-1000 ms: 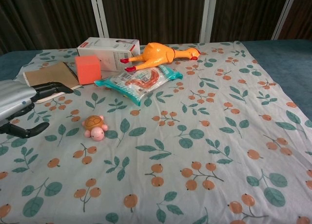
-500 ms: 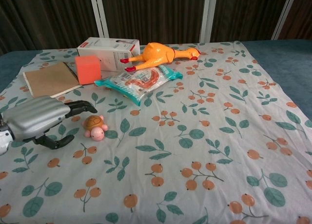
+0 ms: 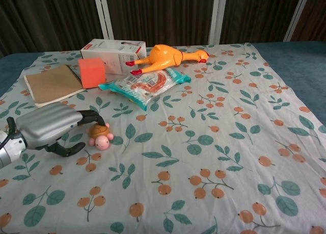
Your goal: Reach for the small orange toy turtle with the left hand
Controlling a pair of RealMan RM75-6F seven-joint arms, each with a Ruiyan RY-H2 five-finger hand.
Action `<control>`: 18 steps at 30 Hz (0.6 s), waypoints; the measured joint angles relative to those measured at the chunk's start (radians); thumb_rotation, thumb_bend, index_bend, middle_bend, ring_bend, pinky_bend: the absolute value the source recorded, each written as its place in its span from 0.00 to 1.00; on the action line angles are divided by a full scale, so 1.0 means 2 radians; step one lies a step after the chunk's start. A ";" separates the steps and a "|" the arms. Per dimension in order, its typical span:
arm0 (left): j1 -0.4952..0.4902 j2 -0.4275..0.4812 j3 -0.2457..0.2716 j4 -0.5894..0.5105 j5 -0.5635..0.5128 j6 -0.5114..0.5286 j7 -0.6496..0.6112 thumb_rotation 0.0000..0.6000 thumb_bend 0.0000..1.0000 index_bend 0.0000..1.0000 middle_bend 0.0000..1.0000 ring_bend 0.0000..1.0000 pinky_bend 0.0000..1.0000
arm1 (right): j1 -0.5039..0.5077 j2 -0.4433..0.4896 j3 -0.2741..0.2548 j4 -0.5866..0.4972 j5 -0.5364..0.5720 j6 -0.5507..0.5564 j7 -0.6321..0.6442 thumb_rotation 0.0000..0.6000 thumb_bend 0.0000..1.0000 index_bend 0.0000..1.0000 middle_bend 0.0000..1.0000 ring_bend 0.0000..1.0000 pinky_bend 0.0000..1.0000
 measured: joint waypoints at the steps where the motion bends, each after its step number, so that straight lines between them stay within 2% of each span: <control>1: -0.001 -0.001 0.000 0.000 0.000 0.001 0.000 1.00 0.44 0.26 0.22 0.96 1.00 | 0.000 0.000 0.000 0.000 0.000 0.000 0.000 1.00 0.18 0.00 0.00 0.00 0.00; 6: -0.007 -0.007 0.000 -0.002 0.000 -0.002 0.002 1.00 0.44 0.26 0.23 0.96 1.00 | 0.000 0.002 0.000 -0.001 0.001 0.001 0.002 1.00 0.18 0.00 0.00 0.00 0.00; 9: -0.013 -0.015 -0.002 0.001 -0.007 -0.010 0.005 1.00 0.44 0.31 0.29 0.96 1.00 | -0.001 0.005 0.001 -0.001 0.000 0.005 0.006 1.00 0.18 0.00 0.00 0.00 0.00; 11: -0.015 -0.021 -0.002 0.007 -0.010 -0.011 0.005 1.00 0.45 0.37 0.38 0.96 1.00 | -0.002 0.006 0.001 -0.001 -0.001 0.007 0.009 1.00 0.18 0.00 0.00 0.00 0.00; 16: -0.018 -0.035 0.000 0.032 -0.005 0.004 -0.001 1.00 0.45 0.67 0.74 0.97 1.00 | -0.003 0.008 0.002 0.000 -0.001 0.011 0.013 1.00 0.18 0.00 0.00 0.00 0.00; 18: -0.018 -0.040 0.001 0.042 -0.001 0.015 -0.004 1.00 0.46 0.74 0.81 0.97 1.00 | -0.003 0.009 0.002 0.000 -0.003 0.012 0.014 1.00 0.18 0.00 0.00 0.00 0.00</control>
